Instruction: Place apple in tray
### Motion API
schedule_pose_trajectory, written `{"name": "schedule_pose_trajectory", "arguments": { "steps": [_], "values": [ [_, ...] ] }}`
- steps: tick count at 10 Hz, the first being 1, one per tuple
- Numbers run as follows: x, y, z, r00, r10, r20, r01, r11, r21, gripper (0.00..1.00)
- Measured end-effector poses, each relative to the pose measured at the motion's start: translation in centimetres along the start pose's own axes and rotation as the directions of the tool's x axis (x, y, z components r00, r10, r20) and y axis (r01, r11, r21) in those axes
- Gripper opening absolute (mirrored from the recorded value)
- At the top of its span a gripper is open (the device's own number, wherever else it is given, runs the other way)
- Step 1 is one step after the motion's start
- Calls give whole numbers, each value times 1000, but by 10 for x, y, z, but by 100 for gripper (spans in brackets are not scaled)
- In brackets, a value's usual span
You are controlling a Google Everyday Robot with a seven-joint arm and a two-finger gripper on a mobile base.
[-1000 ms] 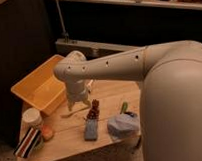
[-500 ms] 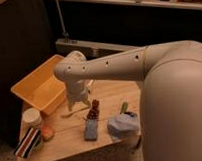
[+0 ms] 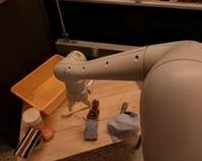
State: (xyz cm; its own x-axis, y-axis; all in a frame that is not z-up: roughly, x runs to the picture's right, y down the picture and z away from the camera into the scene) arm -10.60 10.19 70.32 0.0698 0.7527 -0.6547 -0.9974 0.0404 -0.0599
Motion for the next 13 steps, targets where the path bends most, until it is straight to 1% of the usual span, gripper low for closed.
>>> {"name": "schedule_pose_trajectory", "arguments": {
  "steps": [2, 3, 4, 5, 6, 7, 8, 9, 10, 12, 13],
  "values": [
    [0, 0, 0, 1000, 1, 0, -1, 1000, 0, 65],
    [-1, 0, -1, 1000, 12, -9, -12, 1000, -1, 65],
    [-6, -3, -7, 998, 61, -13, -62, 998, -20, 65],
    [-12, -9, -15, 990, 138, -8, -138, 990, -34, 65],
    [-17, -12, -28, 973, 231, 1, -230, 971, -60, 65],
    [-21, -5, -44, 944, 330, 17, -327, 939, -111, 65],
    [-23, -6, -45, 926, 377, 17, -373, 920, -119, 65],
    [-23, -4, -45, 911, 413, 13, -408, 905, -123, 65],
    [-22, -1, -44, 904, 428, 9, -423, 897, -126, 65],
    [-23, -4, -45, 902, 432, 10, -428, 895, -125, 65],
    [-23, -2, -44, 903, 430, 10, -426, 896, -125, 65]
  ]
}}
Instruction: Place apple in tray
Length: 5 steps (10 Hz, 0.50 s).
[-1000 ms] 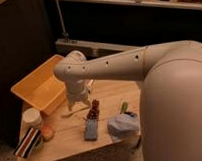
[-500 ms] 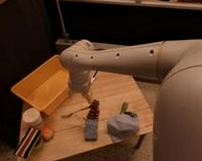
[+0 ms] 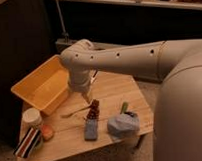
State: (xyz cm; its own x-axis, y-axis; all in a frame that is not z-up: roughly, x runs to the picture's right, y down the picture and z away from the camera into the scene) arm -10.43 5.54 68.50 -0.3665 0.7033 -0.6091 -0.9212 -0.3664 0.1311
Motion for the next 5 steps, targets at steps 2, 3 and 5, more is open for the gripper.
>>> {"name": "schedule_pose_trajectory", "arguments": {
  "steps": [2, 3, 5],
  "values": [
    [-1, 0, 1, 1000, -7, -6, 7, 1000, 1, 65],
    [4, 0, 5, 999, -33, -10, 33, 999, 11, 65],
    [23, 7, 11, 995, -99, -16, 99, 995, 18, 65]
  ]
}}
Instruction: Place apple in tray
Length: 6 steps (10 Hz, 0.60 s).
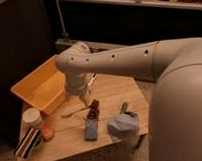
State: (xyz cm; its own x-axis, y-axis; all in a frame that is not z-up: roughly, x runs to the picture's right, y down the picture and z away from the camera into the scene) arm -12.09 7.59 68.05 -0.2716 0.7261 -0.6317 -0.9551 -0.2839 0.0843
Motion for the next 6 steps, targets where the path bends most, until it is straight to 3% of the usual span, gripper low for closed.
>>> {"name": "schedule_pose_trajectory", "arguments": {
  "steps": [4, 6],
  "values": [
    [39, 7, 18, 993, -92, -71, 92, 996, 0, 65],
    [59, 10, 28, 984, -148, -99, 146, 989, -36, 65]
  ]
}}
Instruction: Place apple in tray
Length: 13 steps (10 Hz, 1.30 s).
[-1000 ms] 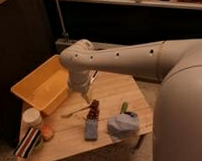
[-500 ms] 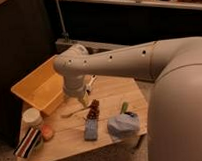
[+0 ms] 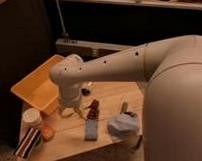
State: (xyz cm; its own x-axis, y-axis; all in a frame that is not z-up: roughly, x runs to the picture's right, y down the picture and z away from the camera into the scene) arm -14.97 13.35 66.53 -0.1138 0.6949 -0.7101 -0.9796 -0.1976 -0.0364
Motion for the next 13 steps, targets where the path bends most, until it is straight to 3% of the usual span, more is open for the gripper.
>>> {"name": "schedule_pose_trajectory", "arguments": {
  "steps": [3, 7, 8, 9, 10, 11, 13],
  "values": [
    [20, 3, 11, 991, -137, 7, 137, 988, -76, 65],
    [21, 4, 12, 988, -154, 14, 155, 984, -86, 65],
    [21, 4, 13, 984, -174, 30, 176, 980, -91, 65],
    [21, 5, 13, 969, -237, 68, 242, 966, -94, 65],
    [24, 5, 13, 938, -324, 122, 336, 937, -93, 65],
    [24, 4, 12, 883, -433, 184, 452, 889, -77, 65],
    [22, 4, 12, 757, -600, 259, 628, 777, -37, 65]
  ]
}}
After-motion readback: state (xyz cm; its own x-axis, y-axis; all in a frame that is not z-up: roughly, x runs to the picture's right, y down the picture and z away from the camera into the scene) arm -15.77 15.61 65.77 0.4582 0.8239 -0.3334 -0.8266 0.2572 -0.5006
